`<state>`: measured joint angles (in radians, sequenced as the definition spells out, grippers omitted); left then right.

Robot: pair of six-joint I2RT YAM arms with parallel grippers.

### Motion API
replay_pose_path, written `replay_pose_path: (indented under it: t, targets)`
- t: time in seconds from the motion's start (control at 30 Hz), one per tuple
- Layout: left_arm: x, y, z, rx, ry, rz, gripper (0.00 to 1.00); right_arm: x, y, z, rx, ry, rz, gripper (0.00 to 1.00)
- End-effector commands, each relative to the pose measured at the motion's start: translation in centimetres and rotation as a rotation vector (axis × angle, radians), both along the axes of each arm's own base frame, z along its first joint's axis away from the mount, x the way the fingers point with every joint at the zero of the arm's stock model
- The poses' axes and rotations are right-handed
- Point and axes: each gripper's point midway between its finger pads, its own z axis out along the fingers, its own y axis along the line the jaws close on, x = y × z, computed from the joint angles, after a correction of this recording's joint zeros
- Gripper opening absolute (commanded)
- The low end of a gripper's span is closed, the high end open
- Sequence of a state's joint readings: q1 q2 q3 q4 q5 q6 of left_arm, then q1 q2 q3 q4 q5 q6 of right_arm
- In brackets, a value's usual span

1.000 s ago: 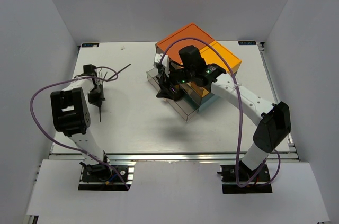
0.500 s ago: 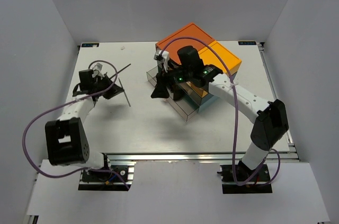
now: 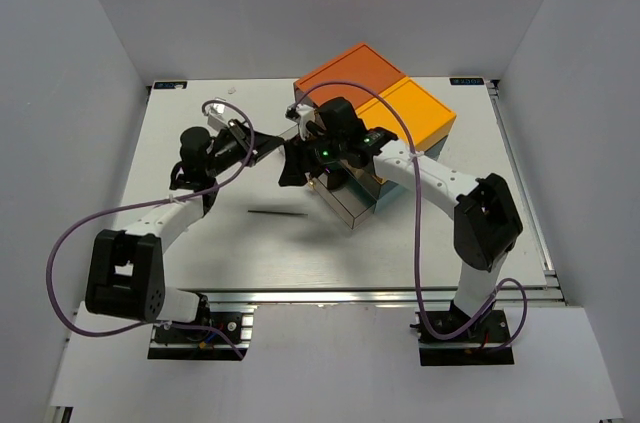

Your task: Organize the makeup

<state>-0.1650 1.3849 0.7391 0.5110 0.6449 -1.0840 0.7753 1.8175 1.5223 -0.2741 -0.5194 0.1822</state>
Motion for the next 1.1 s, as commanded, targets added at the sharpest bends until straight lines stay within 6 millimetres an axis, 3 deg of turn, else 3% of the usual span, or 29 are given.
replay_pose_path:
  t: [0.0, 0.1, 0.13, 0.2, 0.23, 0.27, 0.3, 0.37, 0.4, 0.43, 0.5, 0.53, 0.57, 0.63, 0.67, 0.73, 1.07]
  targets:
    - [0.5, 0.3, 0.1, 0.004, -0.023, 0.018, 0.0, 1.4, 0.1, 3.7, 0.058, -0.113, -0.041, 0.66]
    - [1.2, 0.7, -1.4, 0.108, 0.0, 0.033, 0.0, 0.5, -0.4, 5.3, 0.108, -0.141, 0.024, 0.67]
    - [0.8, 1.0, -3.5, 0.153, 0.087, 0.036, 0.0, 0.2, -0.7, 5.9, 0.129, -0.175, 0.075, 0.68]
    - [1.5, 1.9, -5.2, 0.259, 0.125, 0.065, 0.0, -1.4, -1.2, 6.7, 0.173, -0.203, 0.212, 0.75]
    - [0.3, 2.6, -7.7, 0.32, 0.247, 0.062, 0.03, -3.2, -1.8, 7.8, 0.236, -0.21, 0.346, 0.78]
    - [0.4, 3.2, -8.3, 0.368, 0.274, 0.08, 0.08, -3.9, -2.2, 7.9, 0.264, -0.335, 0.473, 0.87]
    - [-0.1, 3.7, -8.9, 0.414, 0.288, 0.079, 0.25, -5.6, -3.3, 7.0, 0.247, -0.31, 0.55, 0.89]
    - [-1.6, 5.0, -10.6, 0.489, 0.377, 0.106, 0.43, -7.0, -4.0, 5.9, 0.243, -0.494, 0.722, 0.89]
    - [-1.6, 6.1, -10.3, 0.537, 0.36, 0.158, 0.49, -8.4, -4.7, 4.5, 0.188, -0.452, 0.754, 0.89]
    - [-2.0, 6.9, -10.4, 0.56, 0.381, 0.183, 0.62, -9.4, -4.7, 2.5, 0.11, -0.463, 0.79, 0.89]
    - [-1.5, 8.0, -9.3, 0.588, 0.363, 0.242, 0.69, -10.7, -4.9, 0.6, 0.05, -0.474, 0.826, 0.89]
    - [-1.7, 8.7, -9.2, 0.601, 0.38, 0.258, 0.7, -11.4, -4.5, 0.7, 0.041, -0.529, 0.837, 0.89]
    - [-1.6, 9.3, -9.0, 0.615, 0.385, 0.28, 0.7, -12.2, -5.1, -1.1, 0.012, -0.495, 0.829, 0.89]
    - [-1.4, 11.2, -8.8, 0.653, 0.42, 0.361, 0.61, -12.1, -4.3, -1.1, 0.009, -0.562, 0.79, 0.89]
    - [-1.3, 11.8, -8.8, 0.654, 0.43, 0.385, 0.31, -12.3, -4.5, -1.7, -0.003, -0.55, 0.784, 0.89]
    - [-1.4, 12.9, -9.2, 0.632, 0.46, 0.417, 0.03, -12.4, -4.3, -2.1, -0.02, -0.512, 0.771, 0.87]
    - [-1.2, 13.5, -8.9, 0.613, 0.451, 0.423, 0.0, -12.3, -4.0, -2.1, -0.031, -0.469, 0.732, 0.85]
